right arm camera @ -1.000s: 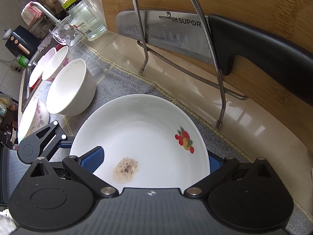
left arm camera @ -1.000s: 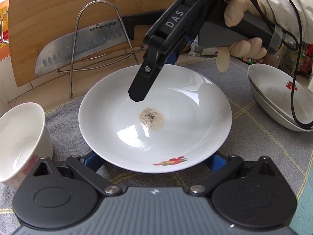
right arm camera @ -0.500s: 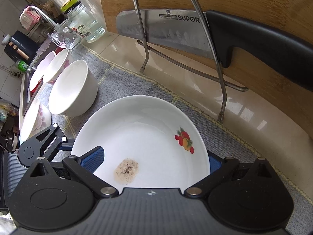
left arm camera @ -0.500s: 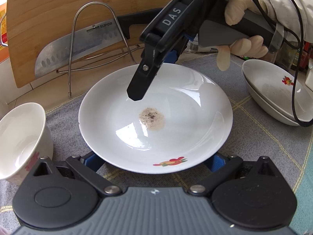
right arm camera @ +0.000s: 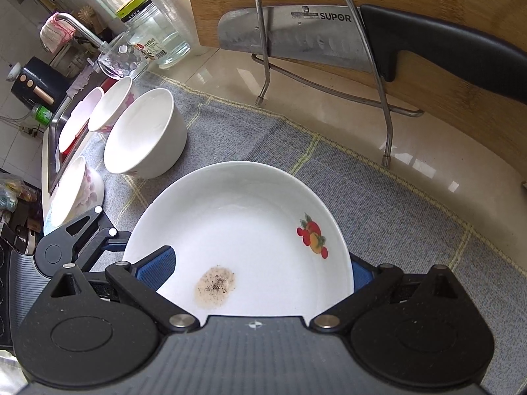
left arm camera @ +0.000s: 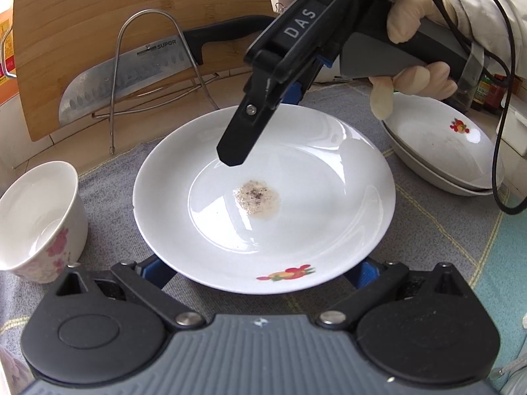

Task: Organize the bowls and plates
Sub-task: 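Lift the stained plate with the right tool off the towel, then carry the stained plate with the right tool over the plate stack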

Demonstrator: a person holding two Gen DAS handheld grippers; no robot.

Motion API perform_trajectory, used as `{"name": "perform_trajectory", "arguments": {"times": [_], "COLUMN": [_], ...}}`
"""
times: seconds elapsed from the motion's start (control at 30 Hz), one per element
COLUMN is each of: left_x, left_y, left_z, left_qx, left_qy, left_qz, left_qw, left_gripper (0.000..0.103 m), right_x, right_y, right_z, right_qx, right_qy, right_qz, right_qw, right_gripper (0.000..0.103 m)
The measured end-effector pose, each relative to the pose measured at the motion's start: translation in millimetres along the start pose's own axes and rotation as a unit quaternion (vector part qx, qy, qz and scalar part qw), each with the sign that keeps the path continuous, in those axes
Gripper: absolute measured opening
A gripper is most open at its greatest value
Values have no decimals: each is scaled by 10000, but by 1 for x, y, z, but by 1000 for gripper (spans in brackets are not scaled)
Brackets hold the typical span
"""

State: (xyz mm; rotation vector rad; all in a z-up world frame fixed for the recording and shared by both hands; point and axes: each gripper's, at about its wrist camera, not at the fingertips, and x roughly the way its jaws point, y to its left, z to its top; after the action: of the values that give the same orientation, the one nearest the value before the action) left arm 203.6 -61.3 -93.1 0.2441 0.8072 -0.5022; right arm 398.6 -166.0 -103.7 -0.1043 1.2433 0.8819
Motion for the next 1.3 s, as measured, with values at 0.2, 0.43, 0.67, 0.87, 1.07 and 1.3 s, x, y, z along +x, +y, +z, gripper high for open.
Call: {"name": "perform_trajectory", "arguments": {"times": [0.2, 0.43, 0.67, 0.87, 1.07, 1.3], "left_x": [-14, -25, -35, -39, -42, -43], "left_y": [-7, -10, -17, -27, -41, -61], "left_z": [-4, -4, -2, 0, 3, 10], "left_qx": [51, 211, 332, 422, 542, 738], "left_qy": [-11, 0, -8, -1, -23, -53], "left_qz": [-46, -59, -111, -184, -268, -395], "left_qw": [10000, 9998, 9994, 9989, 9982, 9965], "left_gripper": [102, 102, 102, 102, 102, 102], "right_x": [-8, -20, -32, -43, -57, -75], "right_y": [12, 27, 37, 38, 36, 31], "right_z": [-12, -27, -40, -54, -68, -88], "right_qx": [49, 93, 146, 253, 316, 437], "right_qy": [-76, -229, -384, -515, -649, -795], "right_qz": [-15, -7, -19, -22, -87, -191], "right_qw": [10000, 9997, 9992, 9984, 9974, 9957], "right_gripper": [103, 103, 103, 103, 103, 103]}}
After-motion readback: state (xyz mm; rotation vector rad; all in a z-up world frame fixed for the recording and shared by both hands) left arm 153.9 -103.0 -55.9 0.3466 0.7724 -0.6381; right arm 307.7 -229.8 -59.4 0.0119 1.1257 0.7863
